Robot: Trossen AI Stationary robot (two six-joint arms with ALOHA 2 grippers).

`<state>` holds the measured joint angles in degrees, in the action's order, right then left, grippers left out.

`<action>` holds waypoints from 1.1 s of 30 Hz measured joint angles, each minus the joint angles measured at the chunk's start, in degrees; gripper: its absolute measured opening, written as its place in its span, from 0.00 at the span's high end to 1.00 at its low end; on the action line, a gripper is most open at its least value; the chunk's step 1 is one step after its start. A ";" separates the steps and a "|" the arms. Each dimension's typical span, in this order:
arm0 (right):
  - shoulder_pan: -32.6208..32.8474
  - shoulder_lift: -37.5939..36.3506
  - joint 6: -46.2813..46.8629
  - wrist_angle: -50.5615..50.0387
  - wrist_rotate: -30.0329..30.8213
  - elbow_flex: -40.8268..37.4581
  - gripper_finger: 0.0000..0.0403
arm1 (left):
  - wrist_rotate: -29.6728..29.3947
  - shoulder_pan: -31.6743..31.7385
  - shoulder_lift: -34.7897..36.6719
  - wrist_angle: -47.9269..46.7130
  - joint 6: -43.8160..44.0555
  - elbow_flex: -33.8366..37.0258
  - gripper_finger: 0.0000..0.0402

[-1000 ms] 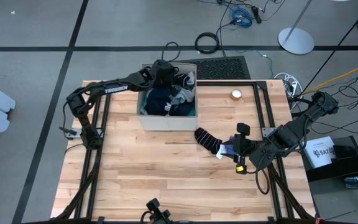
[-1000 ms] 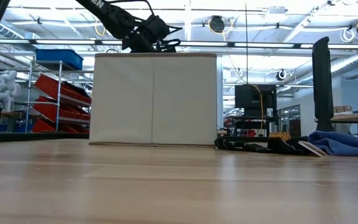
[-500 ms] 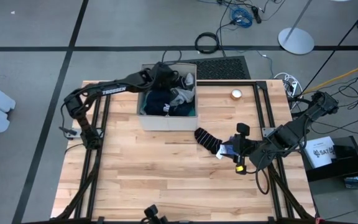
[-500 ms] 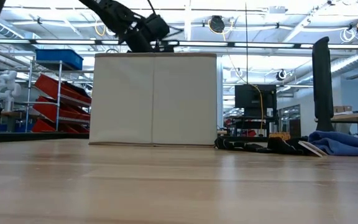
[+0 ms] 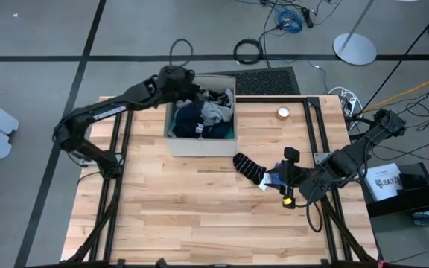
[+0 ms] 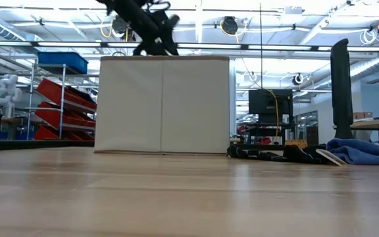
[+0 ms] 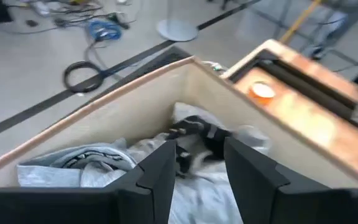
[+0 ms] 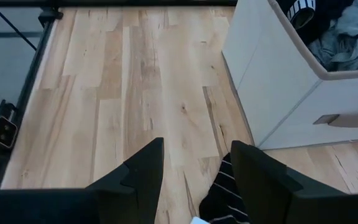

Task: Sort clothes
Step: Put the black sock into the white laundry organizer

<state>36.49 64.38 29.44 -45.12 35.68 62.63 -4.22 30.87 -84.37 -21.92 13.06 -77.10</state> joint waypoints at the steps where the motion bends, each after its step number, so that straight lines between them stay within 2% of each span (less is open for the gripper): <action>1: 0.00 0.00 0.46 -0.75 0.00 0.00 0.57 | 1.50 -0.05 1.28 -0.85 0.04 0.00 0.64; 7: 0.00 0.00 8.70 -10.44 -0.07 0.00 0.57 | 10.30 -3.79 7.28 -7.85 0.14 0.00 0.64; 11: -0.02 0.00 16.12 -16.08 -0.71 -0.47 0.57 | 10.12 -9.40 10.93 -10.34 0.13 2.02 0.64; 17: -1.53 0.00 16.88 -12.93 -4.44 -6.33 0.57 | 4.28 -18.73 15.21 -7.79 1.54 8.35 0.64; 23: -6.11 0.02 8.96 -2.37 -10.09 -12.76 0.57 | 0.63 -28.32 16.82 4.56 4.86 16.92 0.64; 28: -10.71 0.02 -0.31 9.22 -15.92 -17.27 0.57 | -1.01 -36.09 16.80 20.95 6.16 25.09 0.64; 33: -15.00 0.02 -6.91 13.98 -16.60 -22.55 0.57 | -9.35 -42.76 16.74 34.21 6.00 31.38 0.64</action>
<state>21.49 64.40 22.52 -31.14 19.08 40.08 -13.57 -11.89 -67.64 12.30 19.06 -45.72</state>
